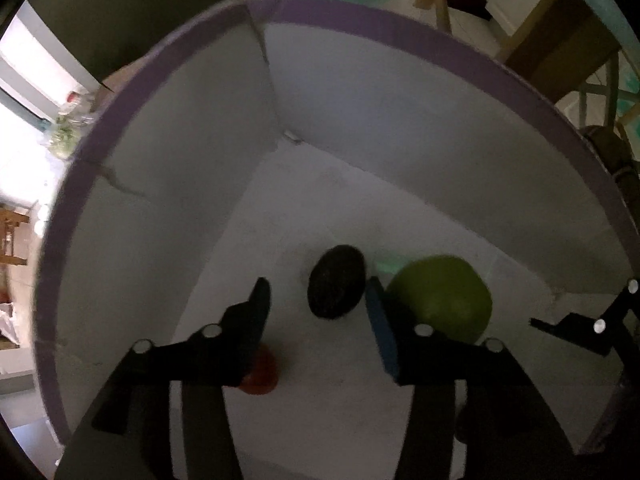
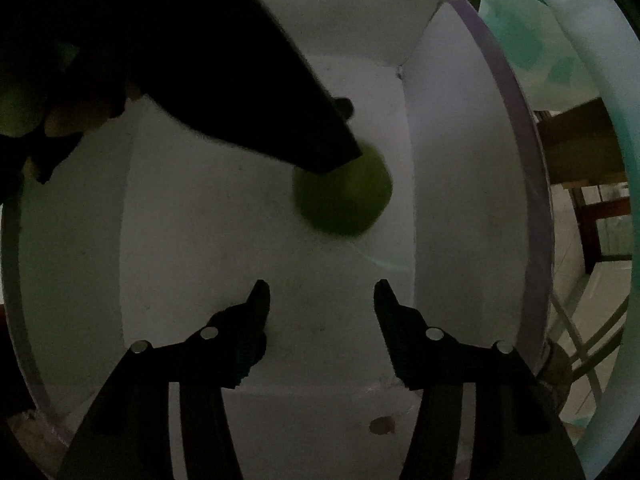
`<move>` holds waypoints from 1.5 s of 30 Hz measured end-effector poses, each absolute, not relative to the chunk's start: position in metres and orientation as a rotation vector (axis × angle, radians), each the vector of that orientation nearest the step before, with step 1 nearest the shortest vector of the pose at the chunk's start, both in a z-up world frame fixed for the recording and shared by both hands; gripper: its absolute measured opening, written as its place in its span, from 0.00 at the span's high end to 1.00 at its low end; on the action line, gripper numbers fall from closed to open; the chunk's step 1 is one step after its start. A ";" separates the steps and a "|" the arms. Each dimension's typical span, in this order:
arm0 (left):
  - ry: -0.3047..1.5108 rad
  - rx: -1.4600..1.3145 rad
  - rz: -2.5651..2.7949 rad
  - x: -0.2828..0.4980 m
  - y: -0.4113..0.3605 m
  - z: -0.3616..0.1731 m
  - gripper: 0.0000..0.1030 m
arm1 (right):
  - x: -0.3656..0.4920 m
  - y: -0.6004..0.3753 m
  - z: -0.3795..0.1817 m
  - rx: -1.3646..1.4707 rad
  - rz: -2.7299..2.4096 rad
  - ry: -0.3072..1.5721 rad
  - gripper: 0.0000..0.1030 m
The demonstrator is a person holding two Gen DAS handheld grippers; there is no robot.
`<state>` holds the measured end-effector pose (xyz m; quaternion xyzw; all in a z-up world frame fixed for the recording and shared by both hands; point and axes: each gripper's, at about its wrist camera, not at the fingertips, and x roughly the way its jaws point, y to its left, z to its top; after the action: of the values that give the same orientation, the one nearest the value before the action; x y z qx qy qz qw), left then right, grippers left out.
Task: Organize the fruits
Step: 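Carry the avocado and green apple into the white box while both tools release, then move both open tools back over the fruit on the table, then grasp the orange with the right tool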
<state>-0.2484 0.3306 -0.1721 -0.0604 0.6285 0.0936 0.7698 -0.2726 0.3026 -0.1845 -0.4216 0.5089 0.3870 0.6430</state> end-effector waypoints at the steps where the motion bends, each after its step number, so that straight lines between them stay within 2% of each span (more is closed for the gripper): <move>1: 1.359 -0.128 0.211 -0.249 0.330 -0.170 0.36 | -0.274 0.301 -0.182 -0.957 0.882 1.151 0.39; 3: 1.345 -0.125 0.238 -0.254 0.328 -0.161 0.24 | -0.273 0.297 -0.174 -0.956 0.887 1.123 0.34; 4: 1.336 -0.116 0.260 -0.257 0.327 -0.155 0.22 | -0.277 0.294 -0.164 -0.942 0.897 1.101 0.34; 8: 1.244 -0.083 0.405 -0.277 0.321 -0.116 0.20 | -0.287 0.273 -0.109 -0.804 1.010 1.001 0.32; 11: 1.116 -0.067 0.554 -0.288 0.321 -0.071 0.18 | -0.289 0.240 -0.055 -0.671 1.080 0.880 0.25; 14: 0.920 -0.101 0.597 -0.289 0.308 -0.004 0.08 | -0.277 0.184 -0.003 -0.521 1.049 0.743 0.19; 16: 0.788 -0.125 0.532 -0.282 0.284 0.045 0.01 | -0.263 0.141 0.025 -0.405 0.981 0.670 0.16; 20: 0.649 -0.096 0.296 -0.237 0.203 0.100 0.01 | -0.224 0.059 0.055 -0.238 0.775 0.577 0.16; 23: 0.630 -0.075 0.128 -0.184 0.140 0.101 0.01 | -0.190 -0.004 0.059 -0.113 0.637 0.610 0.16; 30: 0.703 -0.024 -0.116 -0.062 0.032 0.056 0.01 | -0.075 -0.143 0.036 0.035 0.311 0.712 0.16; 36: 0.782 -0.129 -0.182 0.020 0.029 0.023 0.02 | 0.036 -0.215 0.005 0.141 0.158 0.808 0.17; 45: 0.790 -0.336 -0.191 0.025 0.062 0.014 0.02 | 0.138 -0.198 -0.005 0.043 0.162 0.875 0.31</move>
<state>0.0252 0.0621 0.0138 -0.1627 0.3822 -0.0924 0.9050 0.1384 -0.1978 -0.0048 0.0207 0.4230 0.0784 0.9025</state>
